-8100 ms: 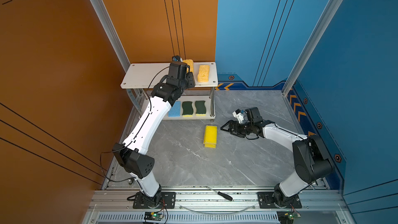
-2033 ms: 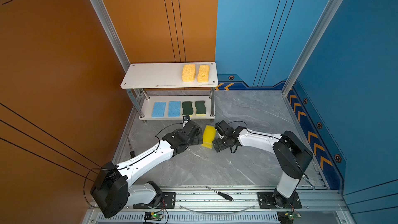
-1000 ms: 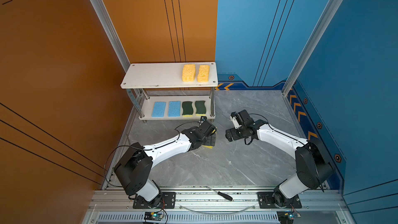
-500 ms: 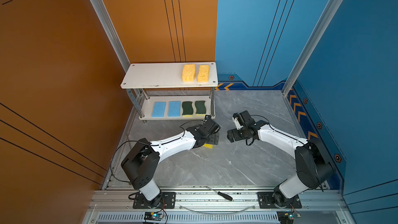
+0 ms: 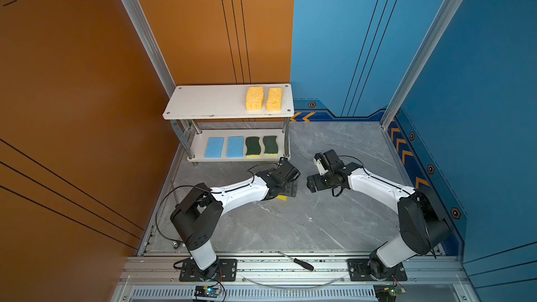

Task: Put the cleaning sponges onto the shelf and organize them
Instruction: 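Grasp the top yellow sponge with the left gripper while the right gripper backs away, then lift the yellow sponge with the left gripper off the stack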

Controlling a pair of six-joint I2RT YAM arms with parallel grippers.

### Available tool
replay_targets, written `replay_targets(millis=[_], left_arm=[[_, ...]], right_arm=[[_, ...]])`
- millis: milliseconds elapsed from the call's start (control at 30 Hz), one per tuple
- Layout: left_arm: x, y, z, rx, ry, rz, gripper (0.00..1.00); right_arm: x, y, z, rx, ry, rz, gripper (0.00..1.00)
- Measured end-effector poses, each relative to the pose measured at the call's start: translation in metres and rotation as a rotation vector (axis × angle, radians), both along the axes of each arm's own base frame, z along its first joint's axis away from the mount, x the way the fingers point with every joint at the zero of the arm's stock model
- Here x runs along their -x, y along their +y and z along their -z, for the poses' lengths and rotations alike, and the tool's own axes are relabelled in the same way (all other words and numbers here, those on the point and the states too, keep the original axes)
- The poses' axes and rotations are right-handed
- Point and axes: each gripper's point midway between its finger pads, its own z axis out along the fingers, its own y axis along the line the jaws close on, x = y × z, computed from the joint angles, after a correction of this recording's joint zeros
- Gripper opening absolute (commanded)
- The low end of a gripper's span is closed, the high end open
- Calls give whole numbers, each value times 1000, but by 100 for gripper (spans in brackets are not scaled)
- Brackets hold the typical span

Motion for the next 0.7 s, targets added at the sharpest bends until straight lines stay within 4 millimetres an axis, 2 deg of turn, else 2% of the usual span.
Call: replay_targets(millis=[400, 433, 700], left_arm=[[1, -2, 7, -16, 19, -3, 88], [1, -2, 7, -18, 21, -4, 82], [2, 0, 7, -28, 23, -10, 77]], right_arm=[[1, -2, 3, 3, 7, 4, 100], [1, -2, 3, 3, 7, 4, 100], [1, -2, 3, 3, 7, 4, 100]])
